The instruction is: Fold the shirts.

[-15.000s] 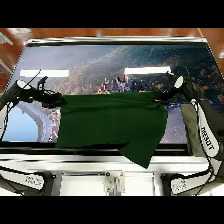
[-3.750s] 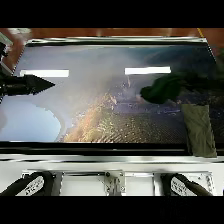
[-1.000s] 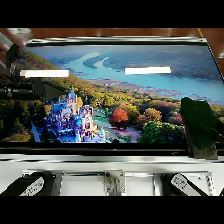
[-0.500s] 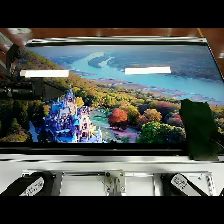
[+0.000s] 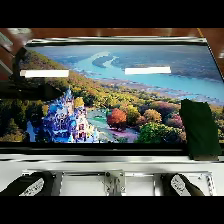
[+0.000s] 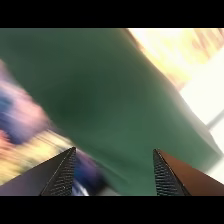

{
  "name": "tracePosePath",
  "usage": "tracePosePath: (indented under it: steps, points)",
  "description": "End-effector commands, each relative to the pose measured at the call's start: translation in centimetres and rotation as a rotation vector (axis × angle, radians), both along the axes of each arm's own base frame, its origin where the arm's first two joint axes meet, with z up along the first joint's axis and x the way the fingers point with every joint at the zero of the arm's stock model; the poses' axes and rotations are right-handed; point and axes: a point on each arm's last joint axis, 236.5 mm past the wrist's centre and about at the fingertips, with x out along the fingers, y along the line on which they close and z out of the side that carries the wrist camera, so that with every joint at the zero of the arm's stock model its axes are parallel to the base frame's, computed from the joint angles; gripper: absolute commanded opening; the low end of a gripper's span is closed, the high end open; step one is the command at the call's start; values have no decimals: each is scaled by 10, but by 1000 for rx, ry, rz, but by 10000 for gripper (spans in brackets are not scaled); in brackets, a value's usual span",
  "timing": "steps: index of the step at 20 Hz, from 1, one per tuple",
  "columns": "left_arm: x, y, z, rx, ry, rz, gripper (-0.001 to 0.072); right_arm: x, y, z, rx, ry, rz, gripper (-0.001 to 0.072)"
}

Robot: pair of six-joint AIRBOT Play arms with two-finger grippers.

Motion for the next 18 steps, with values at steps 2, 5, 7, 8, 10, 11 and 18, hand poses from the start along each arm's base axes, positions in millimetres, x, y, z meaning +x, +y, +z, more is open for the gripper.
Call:
tracePosePath:
  steps: [2,5,7,8,10,11,18]
  points:
    - [8,44,-68,540,103,38,36,73,111,21,42,-144,280,602]
    - [-2,24,-104,602,242,-66,554,68,169,-43,144,92,387,603]
    - [-3,22,-112,608,267,-70,551,53,195,-67,177,227,463,604]
    - [-1,23,-112,608,263,-66,550,48,198,-74,157,270,484,604]
    - [6,25,-111,601,240,-50,549,48,205,-78,127,291,516,603]
    - [7,26,-111,601,240,-48,549,47,210,-77,132,290,527,603]
    - [7,26,-112,601,241,-50,550,47,219,-77,166,282,533,604]
